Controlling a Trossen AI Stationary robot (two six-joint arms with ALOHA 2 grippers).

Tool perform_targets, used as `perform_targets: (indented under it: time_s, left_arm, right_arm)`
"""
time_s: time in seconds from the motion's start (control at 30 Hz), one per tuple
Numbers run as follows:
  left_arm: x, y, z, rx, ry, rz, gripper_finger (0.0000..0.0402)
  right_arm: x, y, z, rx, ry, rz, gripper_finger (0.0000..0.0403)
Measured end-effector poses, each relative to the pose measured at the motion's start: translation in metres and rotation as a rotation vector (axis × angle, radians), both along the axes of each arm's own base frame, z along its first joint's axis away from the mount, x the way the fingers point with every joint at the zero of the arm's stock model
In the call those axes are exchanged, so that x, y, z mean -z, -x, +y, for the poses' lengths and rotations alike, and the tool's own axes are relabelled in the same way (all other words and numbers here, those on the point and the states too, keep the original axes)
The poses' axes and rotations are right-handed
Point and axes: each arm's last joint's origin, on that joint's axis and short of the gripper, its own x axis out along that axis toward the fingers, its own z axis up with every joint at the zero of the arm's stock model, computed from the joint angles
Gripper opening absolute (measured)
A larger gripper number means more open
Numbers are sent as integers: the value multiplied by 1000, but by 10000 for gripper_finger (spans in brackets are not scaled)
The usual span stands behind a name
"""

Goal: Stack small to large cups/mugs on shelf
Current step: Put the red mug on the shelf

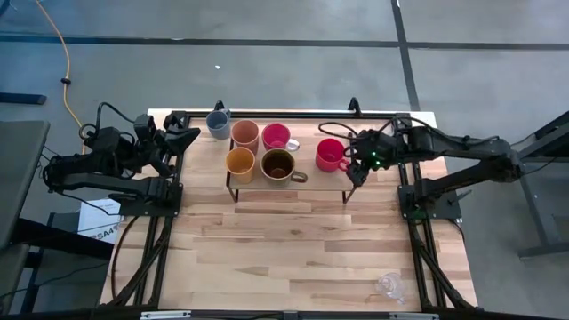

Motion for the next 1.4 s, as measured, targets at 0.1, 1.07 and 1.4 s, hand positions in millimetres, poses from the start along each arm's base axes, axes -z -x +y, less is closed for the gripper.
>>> perform_targets:
  time_s: [0.1, 1.07, 1.4]
  left_arm:
    - [0, 0, 0, -1, 0, 0, 7]
    - [0, 0, 0, -2, 0, 0, 8]
    - [0, 0, 0, -1, 0, -1, 8]
  right_arm:
    - [1, -2, 0, -18, 16, -1, 213]
    - [14, -27, -37, -168, 184, 79, 25]
    - [17, -43, -61, -322, 234, 12, 16]
